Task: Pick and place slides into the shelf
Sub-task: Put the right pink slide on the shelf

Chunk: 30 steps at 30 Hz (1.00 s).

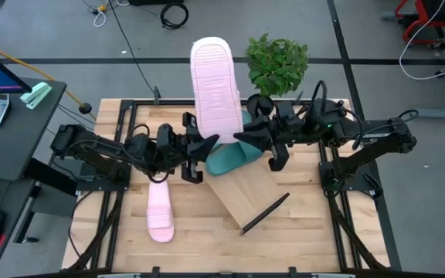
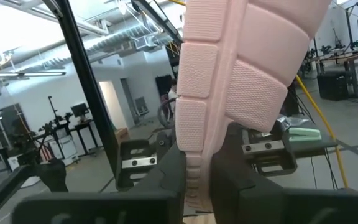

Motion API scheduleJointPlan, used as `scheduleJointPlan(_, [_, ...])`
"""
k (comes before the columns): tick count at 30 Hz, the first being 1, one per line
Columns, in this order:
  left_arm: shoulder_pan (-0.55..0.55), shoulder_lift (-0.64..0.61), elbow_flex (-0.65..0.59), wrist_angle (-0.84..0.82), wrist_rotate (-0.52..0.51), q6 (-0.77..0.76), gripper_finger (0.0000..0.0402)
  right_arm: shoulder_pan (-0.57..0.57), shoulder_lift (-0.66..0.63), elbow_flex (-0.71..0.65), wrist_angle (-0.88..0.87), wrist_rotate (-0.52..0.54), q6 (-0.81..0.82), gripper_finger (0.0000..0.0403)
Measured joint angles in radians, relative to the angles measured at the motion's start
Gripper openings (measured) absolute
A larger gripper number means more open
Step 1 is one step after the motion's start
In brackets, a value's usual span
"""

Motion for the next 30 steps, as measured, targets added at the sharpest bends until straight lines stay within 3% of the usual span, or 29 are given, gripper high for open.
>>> scheduleJointPlan(2, [0.000,0.000,0.000,-0.003,0.000,-0.001,0.0048,0.000,-0.001,0.000,-0.014,0.001,0.000,0.0074])
scheduleJointPlan(9, [0.006,0.000,0.000,-0.005,-0.011,0.001,0.0046,0.000,-0.018,0.001,-0.123,-0.017,0.008,0.0206])
scheduleJointPlan(14, [0.002,-0.003,0.000,-0.015,-0.023,0.006,0.0046,0.000,-0.087,0.001,-0.312,-0.020,0.008,0.0260])
scheduleJointPlan(20, [-0.069,-0.004,0.000,-0.134,-0.144,-0.009,0.0046,0.000,-0.238,0.001,-0.558,0.049,0.038,0.0268])
scheduleJointPlan(25, [-0.168,-0.017,0.000,-0.282,-0.320,-0.050,0.0046,0.000,-0.345,0.001,-0.692,0.139,0.062,0.0257])
scheduleJointPlan(30, [-0.268,-0.032,0.029,-0.466,-0.513,-0.121,0.0046,0.000,-0.408,0.001,-0.741,0.159,0.077,0.0246])
